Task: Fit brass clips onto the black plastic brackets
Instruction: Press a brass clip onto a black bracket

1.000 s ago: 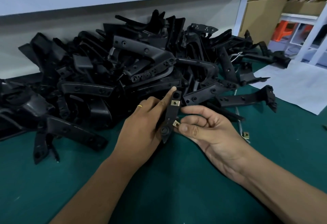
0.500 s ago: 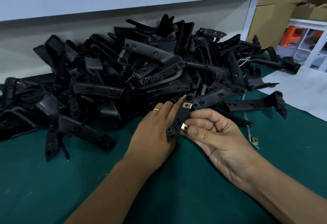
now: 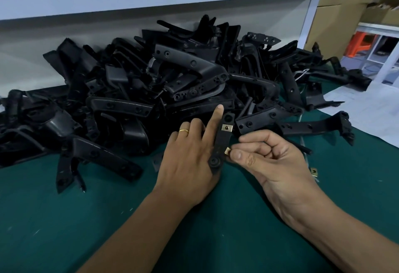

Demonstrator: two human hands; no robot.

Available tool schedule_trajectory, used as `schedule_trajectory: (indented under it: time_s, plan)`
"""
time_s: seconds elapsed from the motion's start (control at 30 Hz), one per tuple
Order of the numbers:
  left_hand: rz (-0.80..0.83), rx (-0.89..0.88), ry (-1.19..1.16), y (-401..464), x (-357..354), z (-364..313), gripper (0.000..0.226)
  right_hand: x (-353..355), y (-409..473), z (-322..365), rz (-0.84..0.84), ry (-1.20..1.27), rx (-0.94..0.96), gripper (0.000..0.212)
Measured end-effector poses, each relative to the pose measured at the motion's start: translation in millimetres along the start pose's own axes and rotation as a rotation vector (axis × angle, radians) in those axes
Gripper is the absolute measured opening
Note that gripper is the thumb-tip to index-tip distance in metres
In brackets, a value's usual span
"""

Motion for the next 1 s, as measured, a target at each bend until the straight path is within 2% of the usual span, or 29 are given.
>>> schedule_trajectory:
  time_s: [0.23, 0.43, 0.6, 0.8, 0.87, 1.0]
  plan:
    - [0.014, 0.035, 0.128, -0.1, 0.2, -0.9, 0.085, 1.7, -0.9, 2.5, 0.037, -0.148, 0.052, 0.033]
    - [0.000, 0.024, 0.054, -2.6, -1.3, 0.9, 0.083, 1.9, 1.2, 3.6, 0.140, -0.094, -0.012, 0.033]
    - [-0.006, 0.016, 0.037, -2.6, -2.6, -1.0, 0.082, 0.6, 1.3, 0.1, 0.099, -0.080, -0.004, 0.035]
    - [-0.014, 0.021, 0.043, -3.6, -3.7, -0.8, 0.088, 1.0, 0.1, -2.2, 0.072, -0.113, -0.005, 0.054]
    - [-0.022, 0.031, 0.039, -3.8, -4.0, -0.8, 0.088, 0.9, 0.0, -3.0, 0.066, -0.121, 0.000, 0.052]
    - [-0.027, 0.035, 0.024, -4.4, -5.0, -2.5, 0.089, -0.1, -0.2, -4.3, 0.054, -0.111, 0.021, 0.033]
Point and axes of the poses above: each hand's wrist, its own y-axis towards the middle knuckle, its own x-axis out of the back of the hand, z = x × y, the point moved 1 cm from there along y, towards the middle knuckle, and after that the axes turned 2 degrees about -x, right-handed, at the moved point
